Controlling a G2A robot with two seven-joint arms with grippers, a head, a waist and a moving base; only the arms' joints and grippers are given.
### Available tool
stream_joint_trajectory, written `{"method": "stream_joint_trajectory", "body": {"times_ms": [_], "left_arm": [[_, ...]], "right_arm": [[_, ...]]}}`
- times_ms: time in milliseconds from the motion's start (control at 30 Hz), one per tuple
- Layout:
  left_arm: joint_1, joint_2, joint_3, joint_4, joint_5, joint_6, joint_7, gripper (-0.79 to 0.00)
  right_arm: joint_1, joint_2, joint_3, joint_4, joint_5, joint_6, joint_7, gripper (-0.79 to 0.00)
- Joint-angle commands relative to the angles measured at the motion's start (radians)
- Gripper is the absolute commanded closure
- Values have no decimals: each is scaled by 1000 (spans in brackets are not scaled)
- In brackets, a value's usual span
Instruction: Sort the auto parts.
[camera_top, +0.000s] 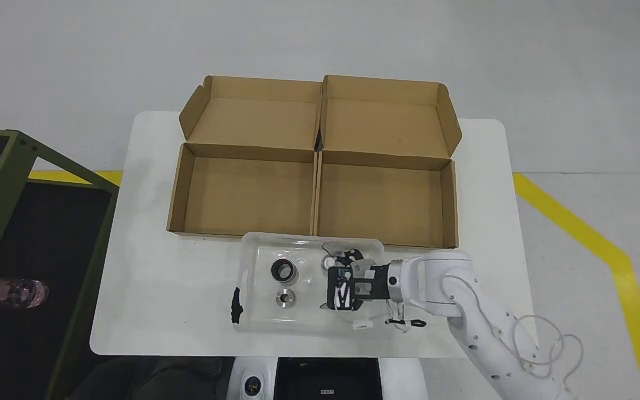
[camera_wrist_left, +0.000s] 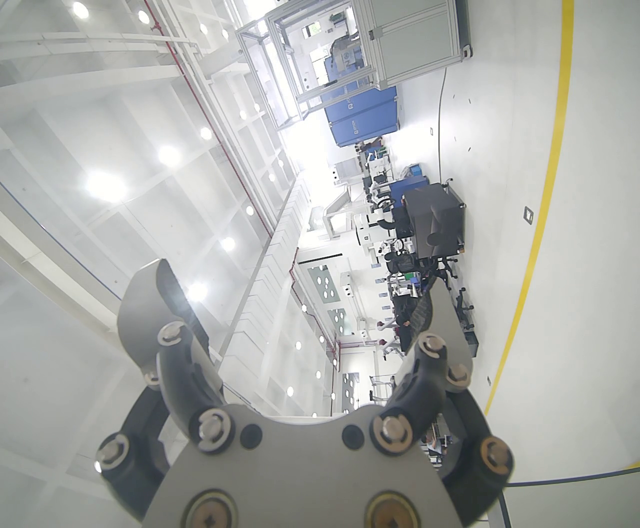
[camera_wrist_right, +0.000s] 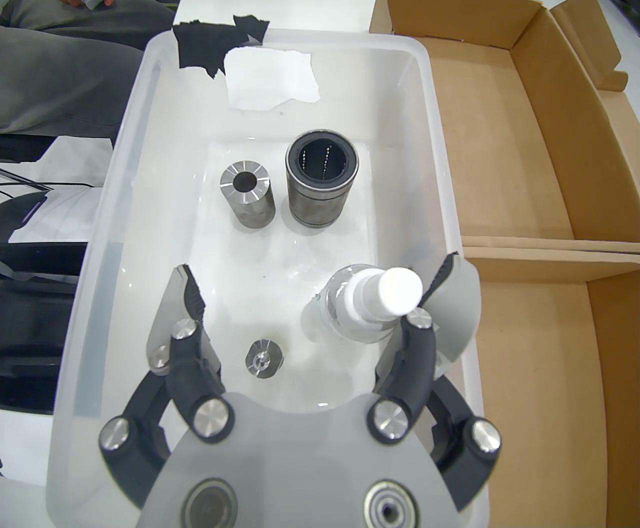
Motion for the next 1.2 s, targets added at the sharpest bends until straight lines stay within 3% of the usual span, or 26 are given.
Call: {"method": "stream_joint_trajectory", "body": {"times_ms": [0, 133, 267, 300, 400, 467, 567, 600, 1000, 1167], "left_arm": [[0, 0, 0, 0, 0, 0, 0, -785], [0, 0, 0, 0, 0, 0, 0, -785], [0, 0, 0, 0, 0, 0, 0, -785], [0, 0, 0, 0, 0, 0, 0, -785], [0, 0, 0, 0, 0, 0, 0, -785], [0, 0, 0, 0, 0, 0, 0, -785], [0, 0, 0, 0, 0, 0, 0, -785], [0, 0, 0, 0, 0, 0, 0, -785], [0, 0, 0, 0, 0, 0, 0, -785], [0, 0, 0, 0, 0, 0, 0, -785]], "right_arm": [[5, 0, -5, 8, -2, 3, 0, -616], [15, 0, -14, 26, -3, 24, 2, -616], [28, 0, -18, 40, -11, 51, 2, -523], [31, 0, -19, 44, -13, 56, 0, -388], [41, 0, -23, 57, -16, 64, -7, -314], [47, 0, -26, 63, -16, 67, -10, -225], [53, 1, -28, 67, -17, 72, -15, -18], [54, 1, -28, 68, -17, 72, -15, 0], [72, 7, -7, 14, 82, 55, -71, 0], [70, 4, 8, 8, 196, 81, -156, 0]]}}
